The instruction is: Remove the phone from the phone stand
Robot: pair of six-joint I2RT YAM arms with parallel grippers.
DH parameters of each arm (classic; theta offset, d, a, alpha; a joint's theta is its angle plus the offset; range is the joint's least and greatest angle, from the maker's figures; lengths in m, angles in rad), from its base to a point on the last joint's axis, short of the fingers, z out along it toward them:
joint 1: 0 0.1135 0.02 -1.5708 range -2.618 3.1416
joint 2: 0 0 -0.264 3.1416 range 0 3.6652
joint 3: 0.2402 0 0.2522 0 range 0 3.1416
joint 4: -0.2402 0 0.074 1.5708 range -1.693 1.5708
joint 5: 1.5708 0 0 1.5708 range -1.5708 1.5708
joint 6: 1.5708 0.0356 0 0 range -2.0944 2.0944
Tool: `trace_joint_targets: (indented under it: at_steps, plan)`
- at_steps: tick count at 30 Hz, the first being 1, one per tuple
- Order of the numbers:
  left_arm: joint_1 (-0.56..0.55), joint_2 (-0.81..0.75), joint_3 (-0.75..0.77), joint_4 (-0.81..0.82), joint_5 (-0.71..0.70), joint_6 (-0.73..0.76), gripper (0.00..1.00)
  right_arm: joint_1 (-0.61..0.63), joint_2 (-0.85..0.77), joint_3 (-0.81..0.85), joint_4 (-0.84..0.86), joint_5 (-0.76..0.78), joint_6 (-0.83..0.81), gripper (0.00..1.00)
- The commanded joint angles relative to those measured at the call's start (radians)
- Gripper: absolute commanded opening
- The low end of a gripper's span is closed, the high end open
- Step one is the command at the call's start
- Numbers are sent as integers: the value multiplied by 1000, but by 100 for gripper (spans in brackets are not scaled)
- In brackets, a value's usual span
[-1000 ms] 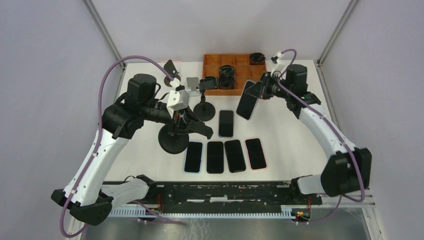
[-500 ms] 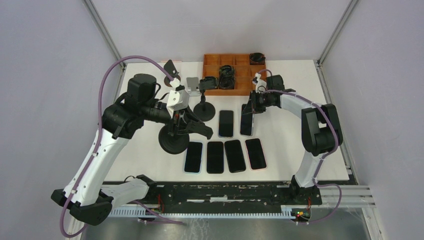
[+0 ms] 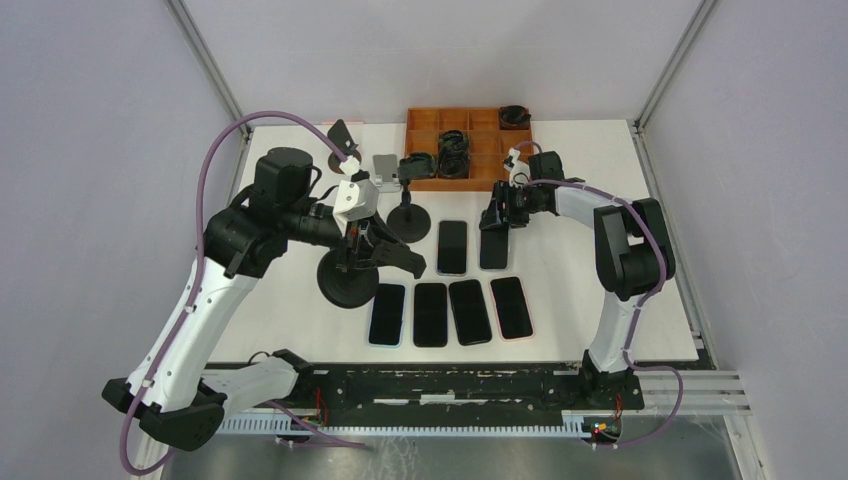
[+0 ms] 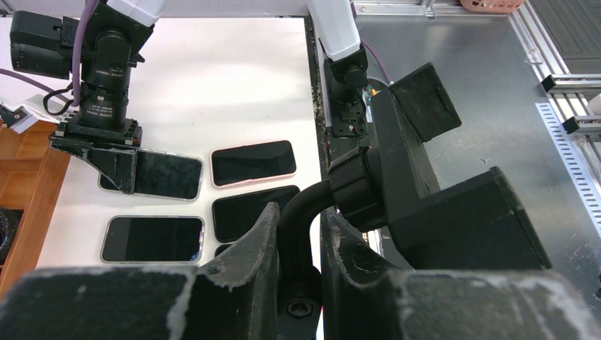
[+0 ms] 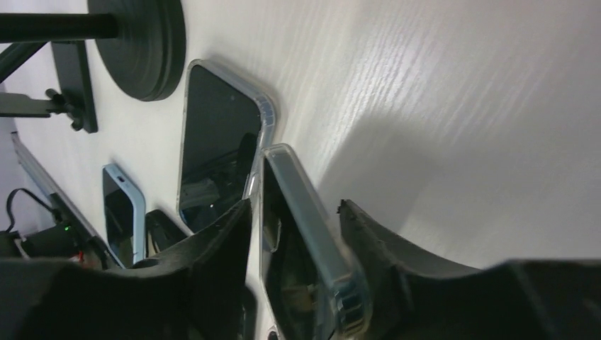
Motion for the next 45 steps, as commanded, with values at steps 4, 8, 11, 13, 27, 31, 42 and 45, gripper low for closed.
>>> trace_joint_targets:
  at_steps: [4, 8, 11, 13, 27, 31, 42, 45]
  plan:
    - [3, -6, 32, 51, 9, 27, 2, 4, -102, 14, 13, 221, 5, 72]
    - [3, -4, 25, 50, 5, 36, 2, 15, -255, -11, 26, 306, 30, 91]
    - [3, -1, 23, 51, 2, 40, 2, 38, -404, -9, 15, 334, 31, 98]
    - [3, 4, 23, 50, 1, 42, 2, 55, -503, -5, 4, 309, 37, 98]
    - [3, 22, -35, -20, -127, 208, 2, 388, -988, -226, 389, -177, 367, 98]
    - [3, 24, -49, -31, -153, 232, 2, 482, -990, -242, 442, -156, 414, 98]
    - [2, 23, -51, -72, -171, 276, 2, 673, -818, -162, 428, -62, 397, 86]
    - [2, 21, -55, -99, -174, 304, 2, 682, -792, -152, 449, -45, 415, 78]
